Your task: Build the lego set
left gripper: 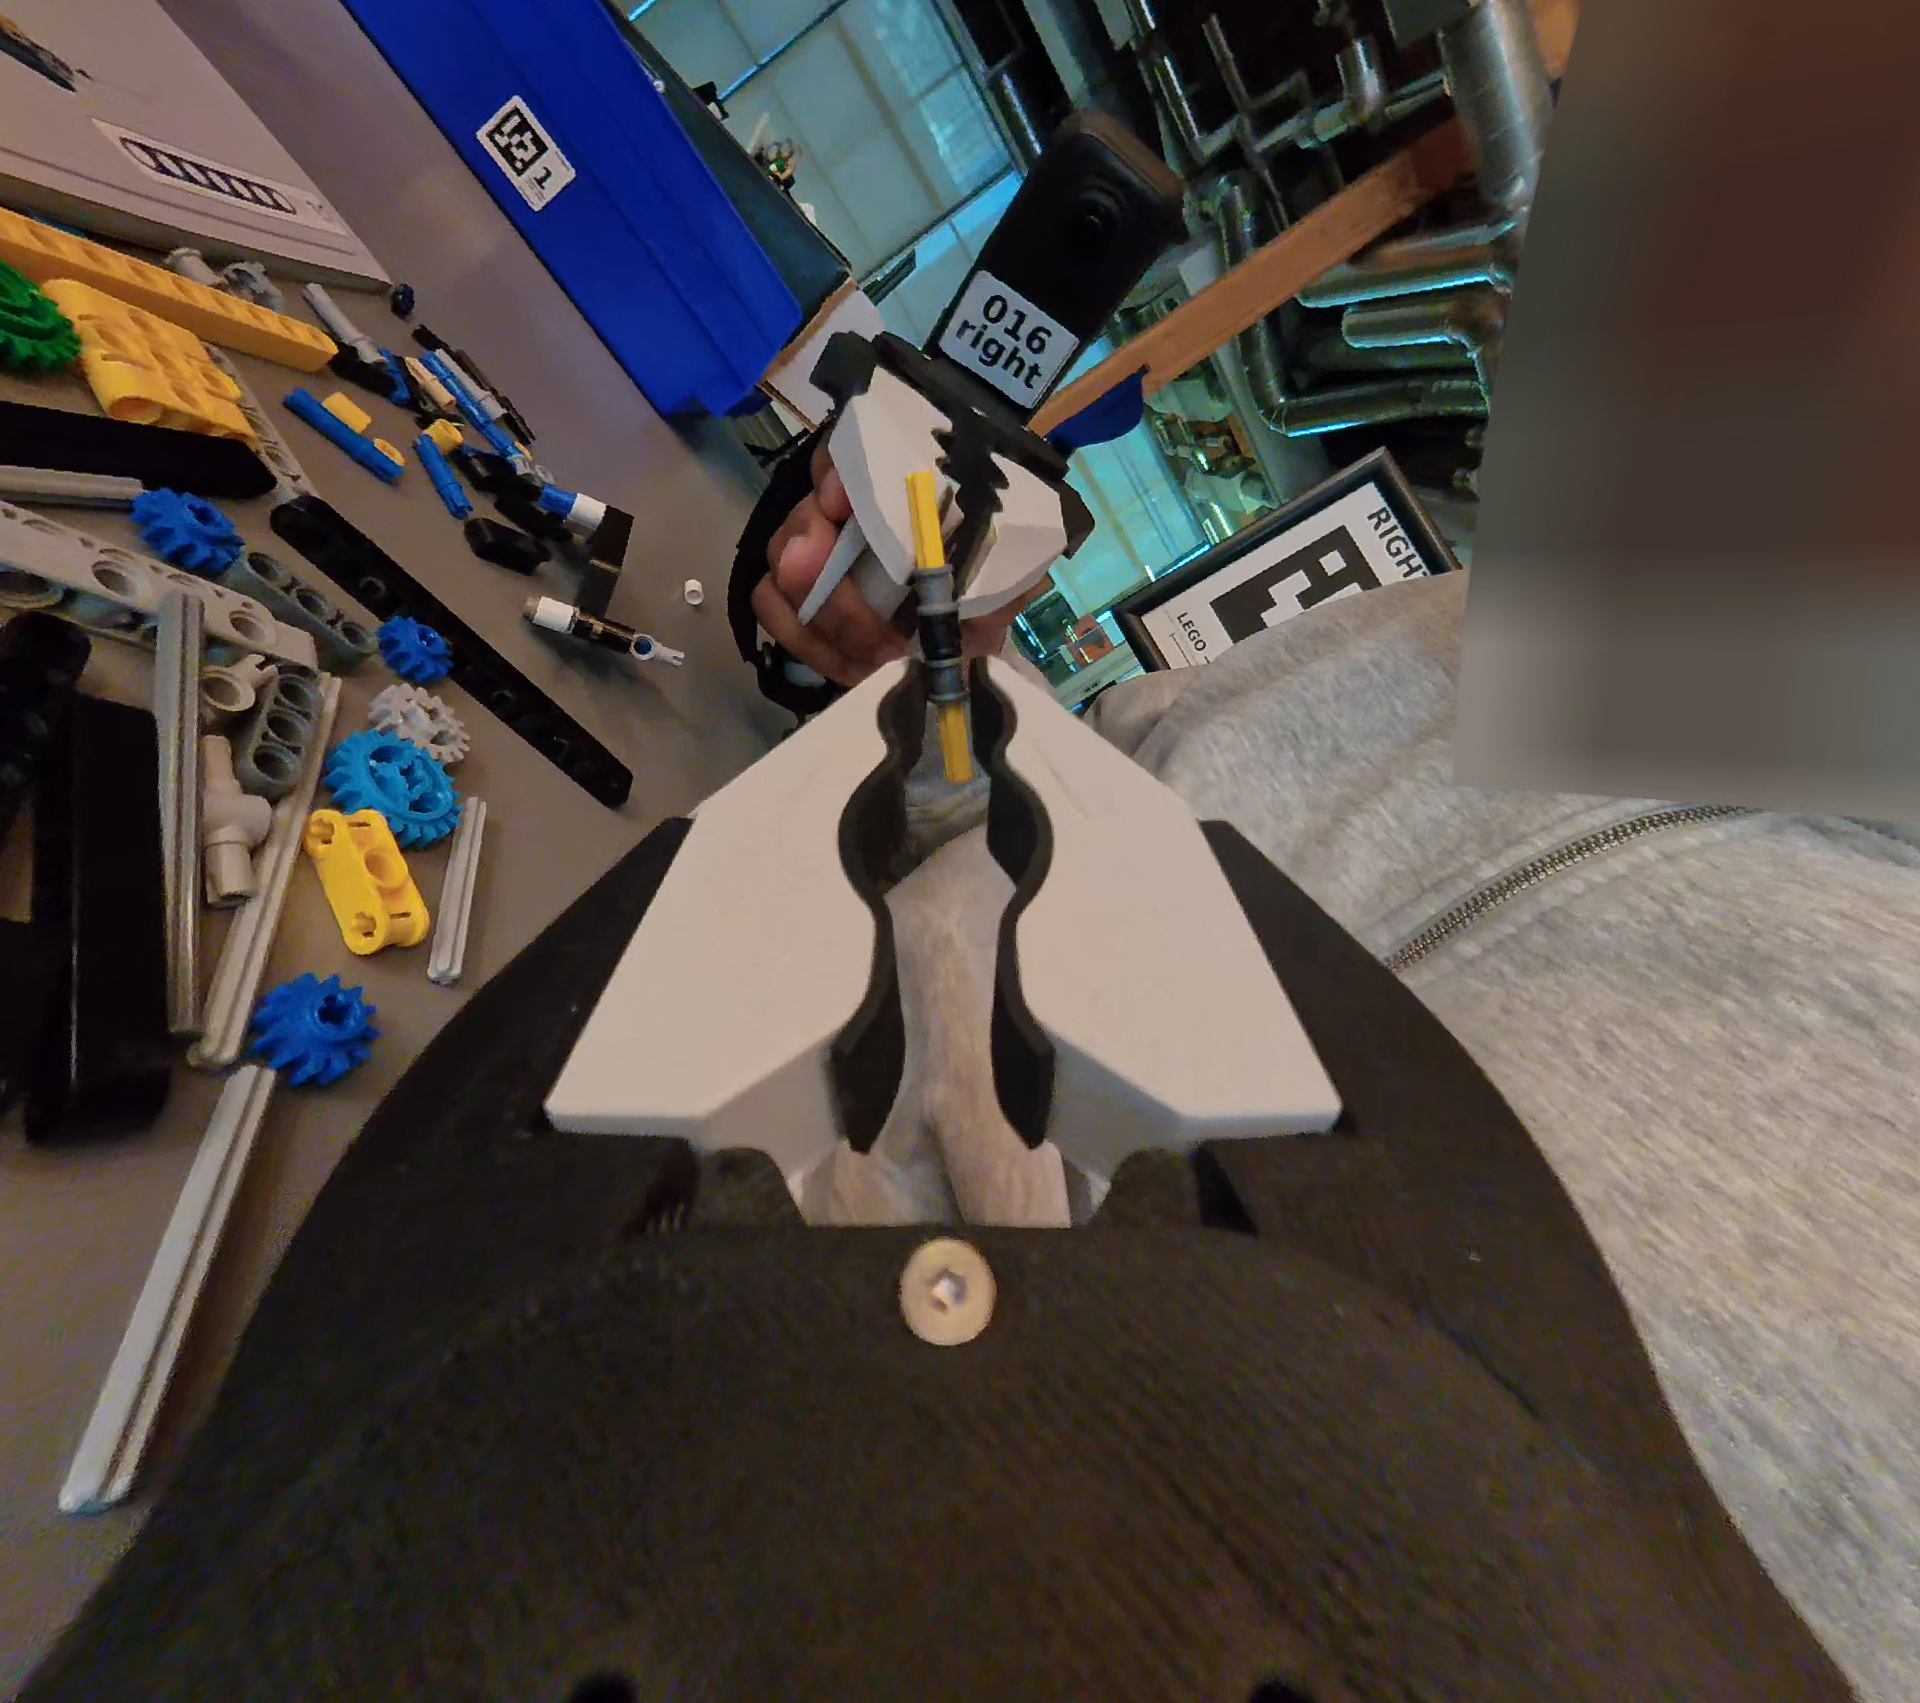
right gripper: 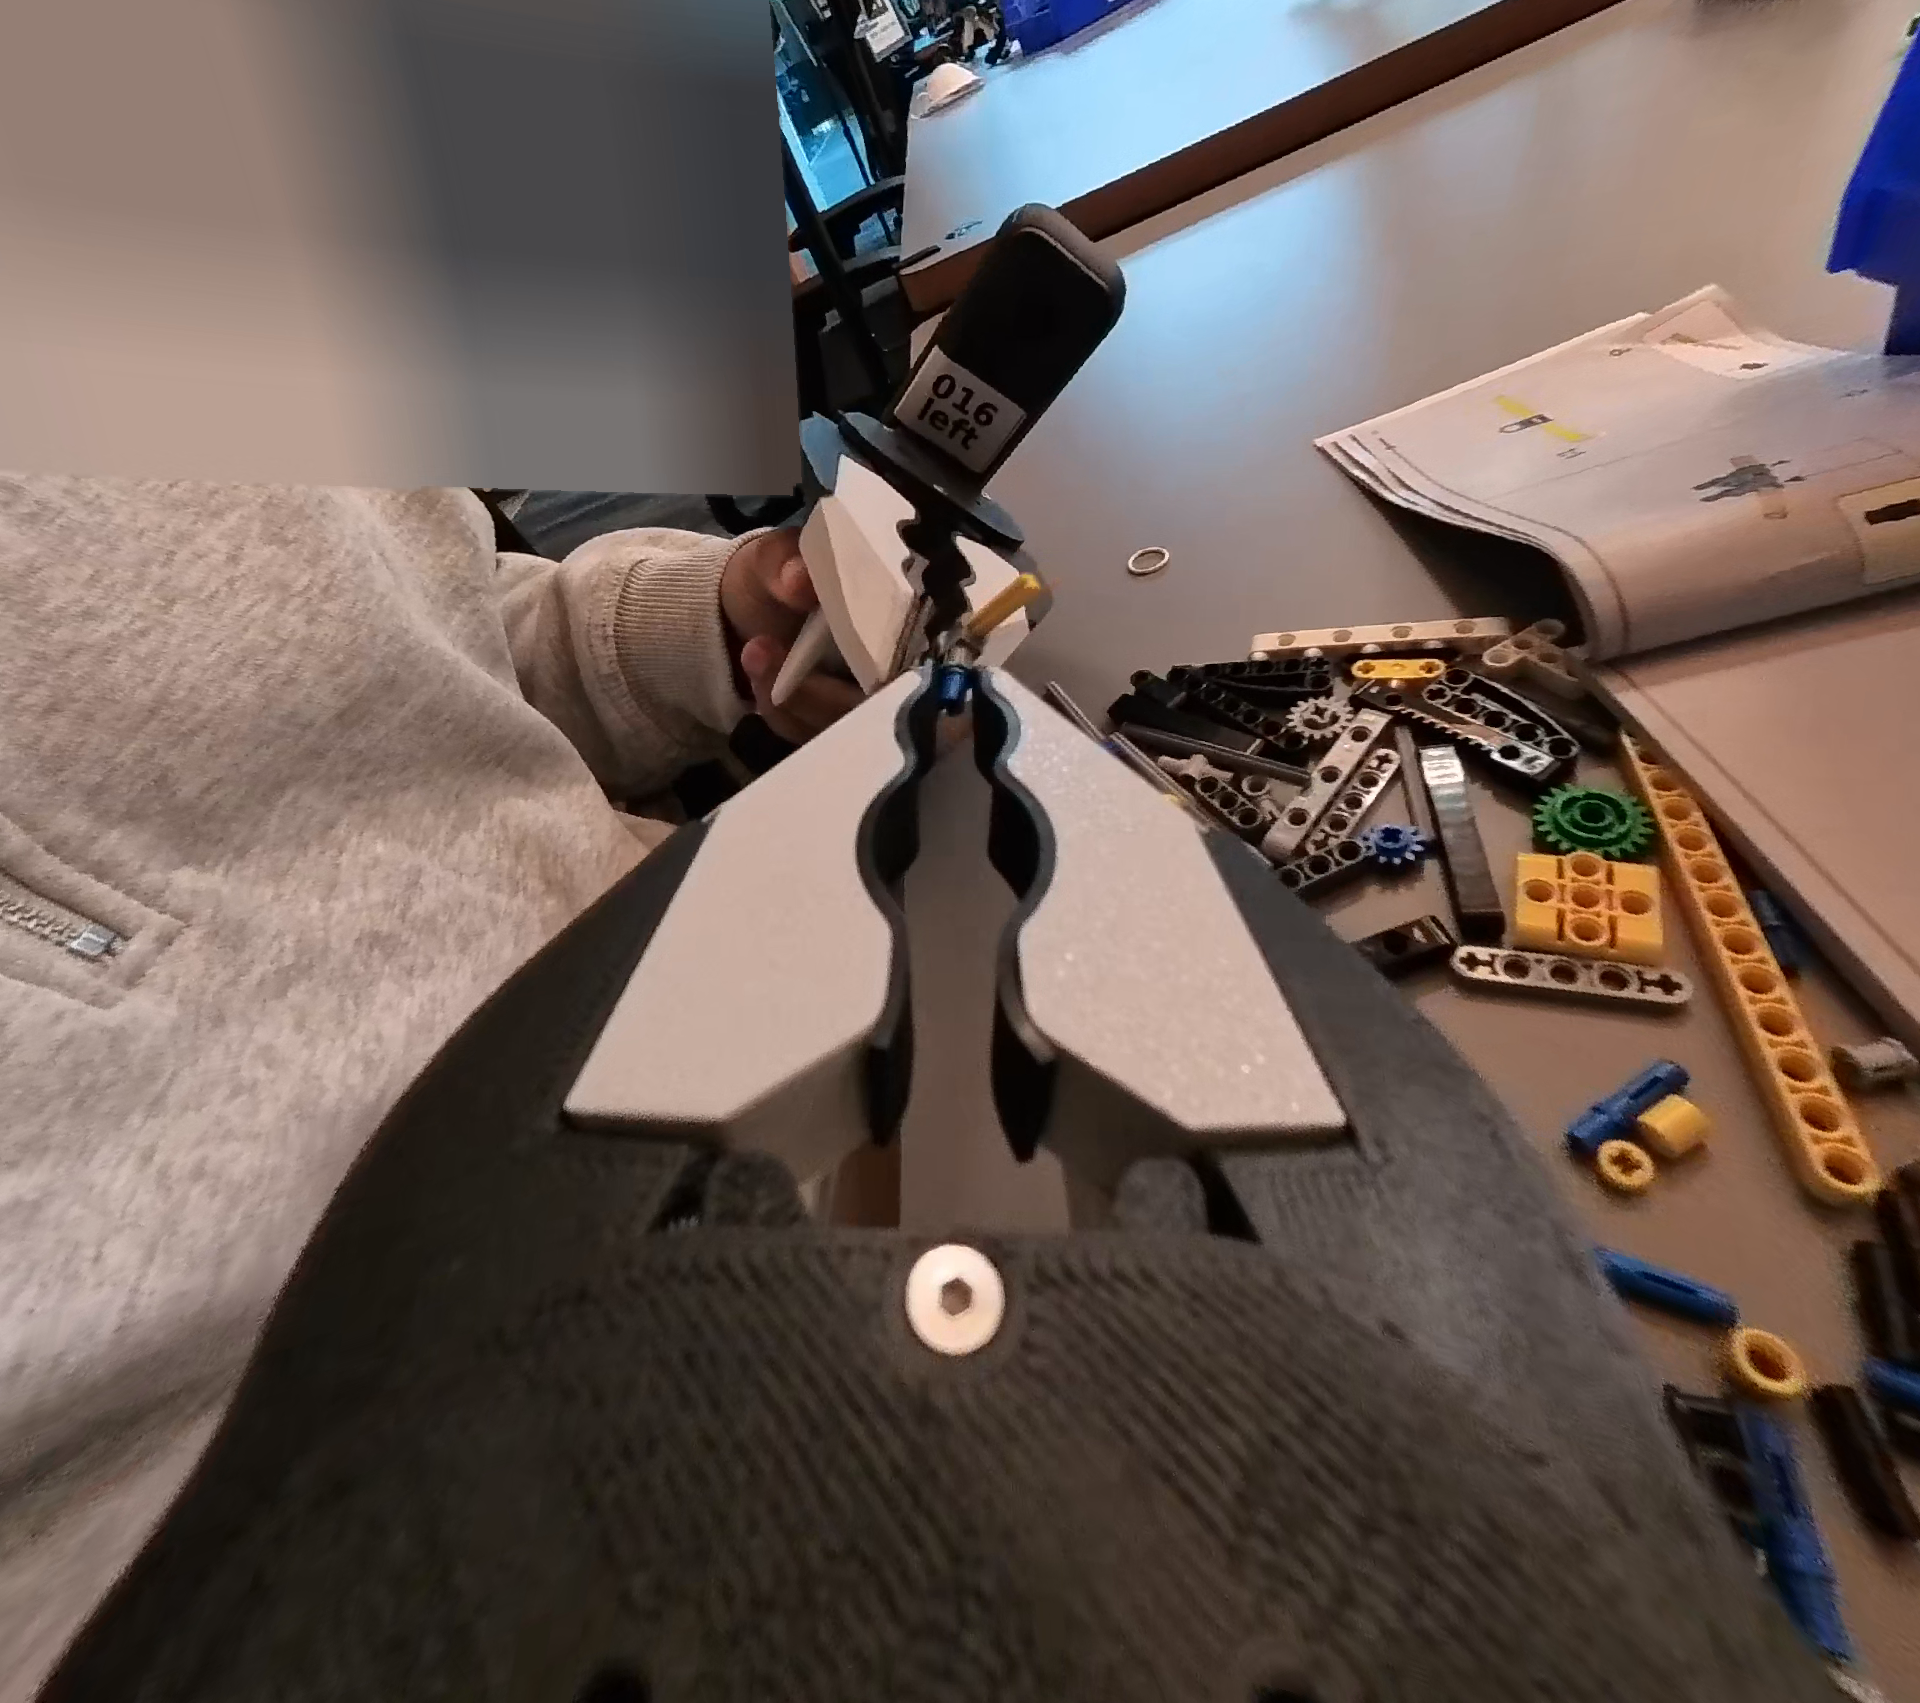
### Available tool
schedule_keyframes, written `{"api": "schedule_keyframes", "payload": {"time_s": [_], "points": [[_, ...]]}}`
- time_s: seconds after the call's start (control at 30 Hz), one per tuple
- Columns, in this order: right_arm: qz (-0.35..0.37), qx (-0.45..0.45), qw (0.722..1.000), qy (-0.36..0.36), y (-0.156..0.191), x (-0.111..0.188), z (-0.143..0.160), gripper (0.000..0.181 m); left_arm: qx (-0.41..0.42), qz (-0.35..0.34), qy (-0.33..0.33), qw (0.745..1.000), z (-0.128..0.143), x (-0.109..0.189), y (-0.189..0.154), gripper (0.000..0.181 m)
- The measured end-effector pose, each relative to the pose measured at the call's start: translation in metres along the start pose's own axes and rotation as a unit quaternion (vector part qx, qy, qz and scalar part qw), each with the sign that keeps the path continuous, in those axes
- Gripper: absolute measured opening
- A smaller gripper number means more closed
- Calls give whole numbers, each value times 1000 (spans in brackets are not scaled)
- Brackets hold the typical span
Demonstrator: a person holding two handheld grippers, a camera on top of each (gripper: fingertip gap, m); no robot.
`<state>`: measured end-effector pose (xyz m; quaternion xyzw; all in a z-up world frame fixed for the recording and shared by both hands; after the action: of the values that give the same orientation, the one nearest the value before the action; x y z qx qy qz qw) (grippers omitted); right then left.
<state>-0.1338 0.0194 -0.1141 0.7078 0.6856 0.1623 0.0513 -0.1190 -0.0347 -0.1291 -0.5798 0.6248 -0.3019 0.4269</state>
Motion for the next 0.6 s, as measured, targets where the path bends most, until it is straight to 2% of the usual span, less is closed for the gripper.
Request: {"api": "schedule_keyframes", "payload": {"time_s": [0.27,0.37,0.43,0.53,0.6], "points": [[-4,-6,1000,-6,0,0,-1,5,9,2,0,1000,0,0,0,5],[12,-7,1000,-14,-6,4,-4,15,12,4,-8,1000,-2,1,0,5],[22,-10,999,-29,-10,11,-9,17,17,9,-17,1000,-5,3,0,5],[59,-6,997,-41,-23,29,-15,16,23,15,-31,999,-9,5,-1,5],[124,16,992,-2,-41,49,-10,13,24,17,-38,999,-10,6,-1,5]]}}
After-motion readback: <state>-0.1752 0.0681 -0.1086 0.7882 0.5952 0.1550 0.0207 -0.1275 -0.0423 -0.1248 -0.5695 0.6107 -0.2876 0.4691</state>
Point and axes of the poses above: each gripper's, where its closed fingertips meet, x back along the fingers, z out of its underside, y = z × x across the jaws, the point moved 3 cm from there along x, back along the fingers, and after that the axes turned 5 degrees about x, right-handed, at the moved point
